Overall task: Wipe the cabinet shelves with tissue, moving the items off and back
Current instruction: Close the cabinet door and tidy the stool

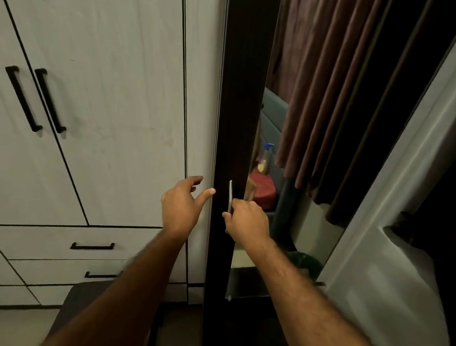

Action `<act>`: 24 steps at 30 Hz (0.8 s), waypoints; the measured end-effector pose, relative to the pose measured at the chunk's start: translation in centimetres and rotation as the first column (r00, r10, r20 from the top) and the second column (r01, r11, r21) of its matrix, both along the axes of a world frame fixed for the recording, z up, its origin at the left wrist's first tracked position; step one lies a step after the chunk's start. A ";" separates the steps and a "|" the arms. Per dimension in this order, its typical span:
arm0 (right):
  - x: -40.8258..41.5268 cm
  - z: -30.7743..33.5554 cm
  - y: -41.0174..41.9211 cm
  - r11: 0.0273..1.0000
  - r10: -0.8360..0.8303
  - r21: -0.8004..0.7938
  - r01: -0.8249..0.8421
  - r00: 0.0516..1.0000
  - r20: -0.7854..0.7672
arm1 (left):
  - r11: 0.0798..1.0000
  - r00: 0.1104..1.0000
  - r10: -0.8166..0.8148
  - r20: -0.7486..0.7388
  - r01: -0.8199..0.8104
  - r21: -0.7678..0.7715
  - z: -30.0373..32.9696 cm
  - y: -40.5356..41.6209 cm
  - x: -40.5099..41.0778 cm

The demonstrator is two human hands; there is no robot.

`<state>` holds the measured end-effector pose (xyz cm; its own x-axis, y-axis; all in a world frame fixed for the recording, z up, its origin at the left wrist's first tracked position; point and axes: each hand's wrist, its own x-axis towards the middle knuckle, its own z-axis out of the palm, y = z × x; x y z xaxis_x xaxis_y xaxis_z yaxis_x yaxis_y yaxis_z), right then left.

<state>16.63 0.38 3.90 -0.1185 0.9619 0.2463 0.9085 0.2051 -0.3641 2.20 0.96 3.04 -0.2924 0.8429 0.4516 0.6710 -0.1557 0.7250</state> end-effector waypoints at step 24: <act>1.0 -0.8 3.0 0.992 0.120 0.032 -0.121 0.993 0.019 | 0.997 0.997 0.073 0.037 -0.073 0.004 -1.2 2.0 1.1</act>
<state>17.61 3.37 3.15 -0.2373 0.9318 0.2746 0.8826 0.3249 -0.3397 3.33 2.93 1.81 -0.3695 0.8167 0.4434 0.6532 -0.1111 0.7490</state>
